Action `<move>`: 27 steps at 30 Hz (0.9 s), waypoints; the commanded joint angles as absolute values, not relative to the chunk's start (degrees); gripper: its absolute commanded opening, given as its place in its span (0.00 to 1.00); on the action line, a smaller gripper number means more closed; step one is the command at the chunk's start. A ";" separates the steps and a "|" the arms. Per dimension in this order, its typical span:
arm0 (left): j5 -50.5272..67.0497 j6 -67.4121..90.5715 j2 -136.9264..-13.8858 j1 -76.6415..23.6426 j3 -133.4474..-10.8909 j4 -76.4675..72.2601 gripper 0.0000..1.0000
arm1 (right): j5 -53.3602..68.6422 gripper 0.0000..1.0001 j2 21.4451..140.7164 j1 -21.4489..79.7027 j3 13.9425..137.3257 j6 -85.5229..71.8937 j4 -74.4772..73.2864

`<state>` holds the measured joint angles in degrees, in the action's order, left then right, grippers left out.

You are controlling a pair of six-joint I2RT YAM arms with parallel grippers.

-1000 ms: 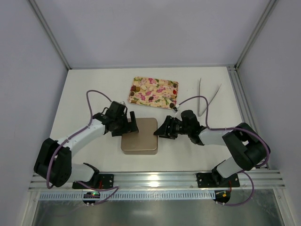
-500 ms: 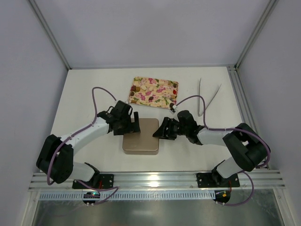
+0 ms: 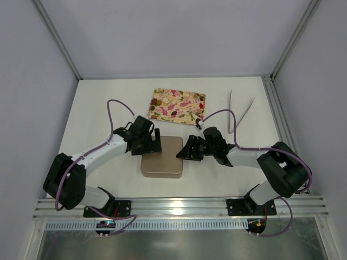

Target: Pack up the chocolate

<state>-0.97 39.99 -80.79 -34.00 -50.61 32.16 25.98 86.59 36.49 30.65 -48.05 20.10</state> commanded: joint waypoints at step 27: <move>3.51 53.17 -75.06 -35.16 -33.22 22.06 0.64 | 22.06 0.49 84.38 35.95 31.90 -43.95 15.56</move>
